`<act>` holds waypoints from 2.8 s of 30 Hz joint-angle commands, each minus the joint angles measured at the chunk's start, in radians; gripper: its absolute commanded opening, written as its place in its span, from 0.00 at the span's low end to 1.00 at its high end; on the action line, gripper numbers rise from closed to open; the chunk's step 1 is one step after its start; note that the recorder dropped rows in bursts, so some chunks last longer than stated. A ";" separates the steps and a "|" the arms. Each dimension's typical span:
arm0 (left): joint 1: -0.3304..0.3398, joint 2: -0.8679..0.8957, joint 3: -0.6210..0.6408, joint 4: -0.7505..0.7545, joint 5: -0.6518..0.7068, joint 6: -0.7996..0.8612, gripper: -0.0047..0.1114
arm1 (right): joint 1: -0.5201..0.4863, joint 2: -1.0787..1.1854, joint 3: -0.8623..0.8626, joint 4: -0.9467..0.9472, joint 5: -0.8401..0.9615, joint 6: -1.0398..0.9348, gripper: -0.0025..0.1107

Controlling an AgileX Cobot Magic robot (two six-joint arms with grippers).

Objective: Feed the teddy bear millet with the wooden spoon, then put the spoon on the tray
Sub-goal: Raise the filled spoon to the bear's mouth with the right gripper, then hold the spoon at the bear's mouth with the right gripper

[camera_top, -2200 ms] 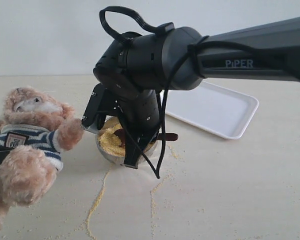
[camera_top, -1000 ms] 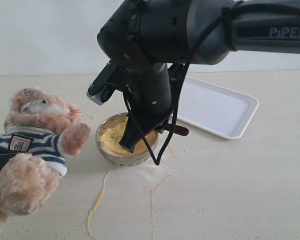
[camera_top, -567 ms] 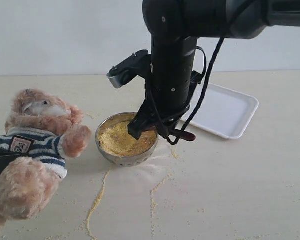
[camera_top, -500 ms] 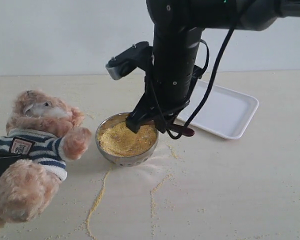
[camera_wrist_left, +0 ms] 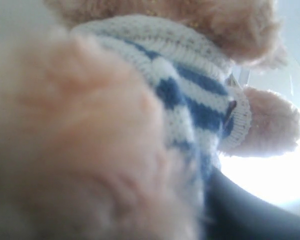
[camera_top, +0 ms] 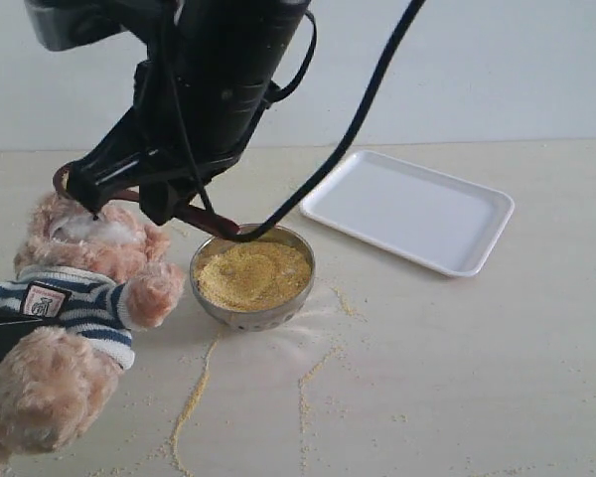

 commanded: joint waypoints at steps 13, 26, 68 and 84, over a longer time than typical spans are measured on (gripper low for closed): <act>0.001 0.002 0.002 -0.009 0.025 -0.004 0.08 | 0.153 0.072 -0.006 -0.395 -0.103 -0.054 0.02; 0.001 0.002 0.002 -0.009 0.025 -0.004 0.08 | 0.237 0.110 -0.006 -0.696 -0.060 0.009 0.02; 0.001 0.002 0.002 -0.009 0.025 0.000 0.08 | 0.361 0.160 -0.006 -1.077 0.017 0.044 0.02; 0.001 0.002 0.002 -0.009 0.025 0.011 0.08 | 0.378 0.145 -0.006 -1.127 0.117 0.154 0.02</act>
